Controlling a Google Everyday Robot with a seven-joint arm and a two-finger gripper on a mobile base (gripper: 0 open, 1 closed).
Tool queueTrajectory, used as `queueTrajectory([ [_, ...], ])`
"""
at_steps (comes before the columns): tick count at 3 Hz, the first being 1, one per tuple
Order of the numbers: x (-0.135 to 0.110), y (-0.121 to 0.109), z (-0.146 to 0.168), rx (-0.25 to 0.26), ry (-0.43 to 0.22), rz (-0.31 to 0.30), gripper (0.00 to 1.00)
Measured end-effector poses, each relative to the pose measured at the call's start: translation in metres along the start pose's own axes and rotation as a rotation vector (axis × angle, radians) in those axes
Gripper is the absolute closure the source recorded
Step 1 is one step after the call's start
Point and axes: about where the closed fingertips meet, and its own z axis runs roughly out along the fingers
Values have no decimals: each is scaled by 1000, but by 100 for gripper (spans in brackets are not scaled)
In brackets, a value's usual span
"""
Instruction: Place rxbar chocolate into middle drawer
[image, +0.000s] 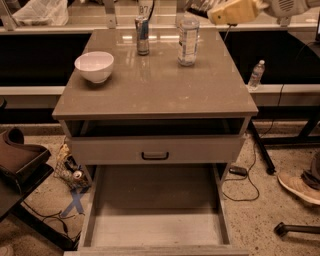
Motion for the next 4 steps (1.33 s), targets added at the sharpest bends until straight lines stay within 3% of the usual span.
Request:
queueTrajectory([
  [1, 0, 0, 0, 0, 0, 0, 100],
  [2, 15, 21, -5, -16, 5, -15, 100],
  [3, 31, 75, -18, -57, -30, -37, 100],
  [4, 90, 135, -42, -120, 16, -19, 100],
])
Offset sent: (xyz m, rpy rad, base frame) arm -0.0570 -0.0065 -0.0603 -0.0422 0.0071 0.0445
